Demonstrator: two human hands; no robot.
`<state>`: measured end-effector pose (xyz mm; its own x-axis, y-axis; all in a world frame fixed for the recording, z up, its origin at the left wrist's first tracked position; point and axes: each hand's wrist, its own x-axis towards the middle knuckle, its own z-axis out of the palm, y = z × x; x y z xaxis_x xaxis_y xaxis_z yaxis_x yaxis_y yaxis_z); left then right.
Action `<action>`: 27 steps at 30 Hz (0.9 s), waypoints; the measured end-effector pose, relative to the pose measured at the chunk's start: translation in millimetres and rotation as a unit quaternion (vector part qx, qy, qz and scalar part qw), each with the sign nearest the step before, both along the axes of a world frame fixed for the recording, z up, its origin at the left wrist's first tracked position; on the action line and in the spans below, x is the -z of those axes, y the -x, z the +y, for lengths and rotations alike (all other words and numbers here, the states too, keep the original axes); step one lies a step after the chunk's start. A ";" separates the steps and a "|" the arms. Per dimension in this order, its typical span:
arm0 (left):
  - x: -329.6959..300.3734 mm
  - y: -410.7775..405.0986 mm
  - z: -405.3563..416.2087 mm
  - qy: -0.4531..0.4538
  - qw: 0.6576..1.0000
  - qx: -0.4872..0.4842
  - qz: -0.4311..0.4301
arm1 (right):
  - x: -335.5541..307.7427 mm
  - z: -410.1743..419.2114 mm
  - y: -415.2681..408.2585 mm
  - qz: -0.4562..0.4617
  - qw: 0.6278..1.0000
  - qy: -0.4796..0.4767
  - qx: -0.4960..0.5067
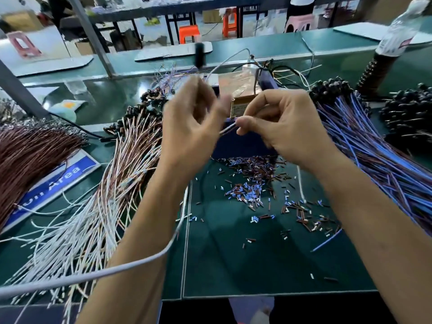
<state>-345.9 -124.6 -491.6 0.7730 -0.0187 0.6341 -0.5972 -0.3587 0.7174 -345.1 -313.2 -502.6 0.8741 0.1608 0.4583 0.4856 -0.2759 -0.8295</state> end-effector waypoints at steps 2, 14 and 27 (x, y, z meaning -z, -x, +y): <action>12.5 -2.1 -3.4 -0.102 0.994 0.032 -0.024 | 0.9 -10.4 -3.9 -0.020 0.999 0.046 -0.006; 67.9 -13.7 -5.0 -0.146 0.982 0.105 0.064 | 55.8 -30.5 -6.0 0.046 0.997 0.059 -0.021; 86.9 -20.3 8.9 -0.034 0.969 0.149 0.194 | 63.5 -48.7 -5.5 0.174 0.981 -0.080 0.011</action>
